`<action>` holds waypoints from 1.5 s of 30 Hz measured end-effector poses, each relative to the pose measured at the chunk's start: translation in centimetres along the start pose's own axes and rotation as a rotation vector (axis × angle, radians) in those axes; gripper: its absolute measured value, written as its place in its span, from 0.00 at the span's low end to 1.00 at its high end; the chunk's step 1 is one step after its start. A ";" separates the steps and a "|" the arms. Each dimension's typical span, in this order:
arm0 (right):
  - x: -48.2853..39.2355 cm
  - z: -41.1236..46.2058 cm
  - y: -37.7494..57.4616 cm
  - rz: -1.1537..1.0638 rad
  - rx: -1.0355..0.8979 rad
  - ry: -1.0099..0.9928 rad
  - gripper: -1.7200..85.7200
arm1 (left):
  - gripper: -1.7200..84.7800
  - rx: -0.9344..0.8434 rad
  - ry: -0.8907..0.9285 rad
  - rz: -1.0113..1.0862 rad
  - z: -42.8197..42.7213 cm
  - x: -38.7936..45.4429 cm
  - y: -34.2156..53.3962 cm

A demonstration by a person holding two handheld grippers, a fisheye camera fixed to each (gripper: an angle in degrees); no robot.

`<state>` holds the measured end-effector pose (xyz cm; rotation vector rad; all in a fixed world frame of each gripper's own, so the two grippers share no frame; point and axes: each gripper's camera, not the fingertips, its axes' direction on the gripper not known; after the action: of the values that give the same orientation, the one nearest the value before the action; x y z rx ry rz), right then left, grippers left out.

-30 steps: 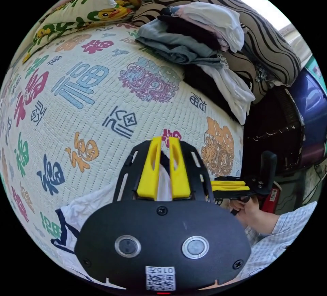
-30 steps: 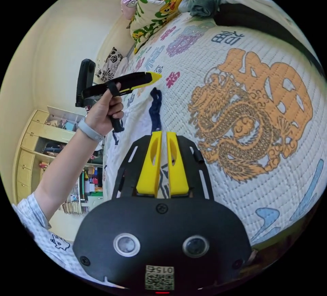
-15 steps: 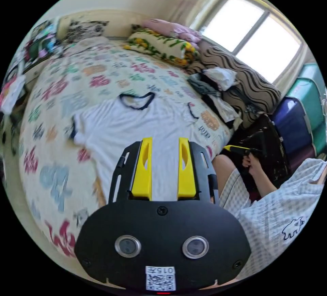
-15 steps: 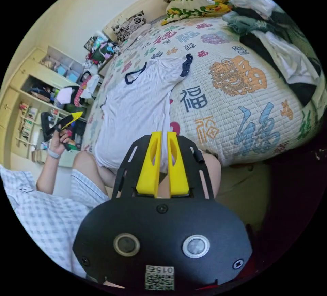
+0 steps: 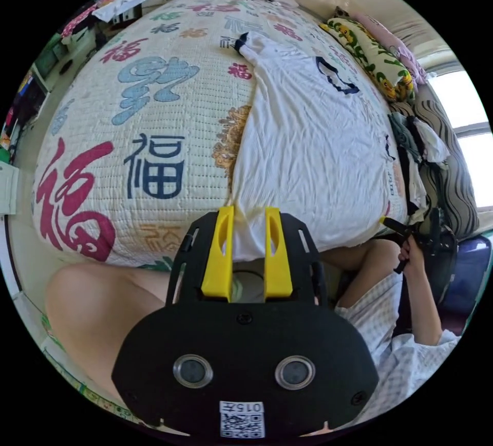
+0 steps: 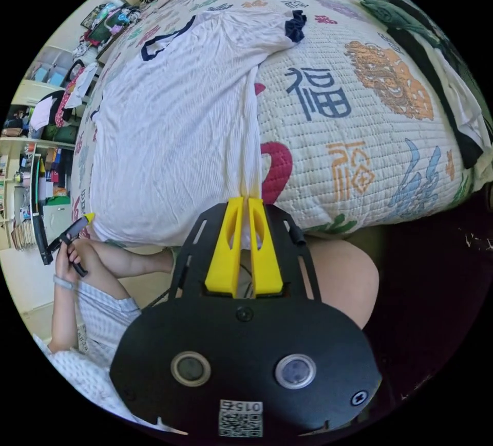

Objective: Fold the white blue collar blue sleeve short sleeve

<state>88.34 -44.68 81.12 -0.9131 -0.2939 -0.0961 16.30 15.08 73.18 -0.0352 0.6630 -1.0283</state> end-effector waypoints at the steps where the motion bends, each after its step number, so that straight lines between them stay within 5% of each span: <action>1: -0.1 0.1 -0.4 -0.014 -0.016 0.004 0.02 | 0.08 -0.001 -0.018 0.003 -0.1 -0.2 0.1; 14: 2.0 -0.3 -1.8 0.086 -0.084 -0.039 0.01 | 0.07 -0.102 0.055 -0.052 -1.5 -3.3 0.1; 20: -0.6 -0.6 -2.5 0.024 -0.011 -0.012 0.01 | 0.07 0.066 -0.014 0.015 -4.1 -2.4 1.5; 24: -2.7 1.0 -3.9 -0.014 -0.037 0.025 0.01 | 0.07 -0.060 -0.019 0.043 -1.9 -1.6 0.2; 34: -4.2 12.0 -6.5 0.051 -0.638 0.329 0.01 | 0.05 -0.196 -0.155 0.081 2.7 0.7 -1.5; 40: -3.6 7.2 -7.0 0.044 -0.333 -0.097 0.01 | 0.04 -0.214 -0.164 0.115 4.0 1.3 -2.3; 45: -3.1 2.8 -5.9 0.001 -0.053 -0.119 0.01 | 0.03 -0.233 -0.047 0.036 5.0 0.2 -3.2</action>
<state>83.61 -46.15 86.35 -0.9733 -0.4033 -0.0487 16.45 11.85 78.15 -0.2493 0.7354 -0.9090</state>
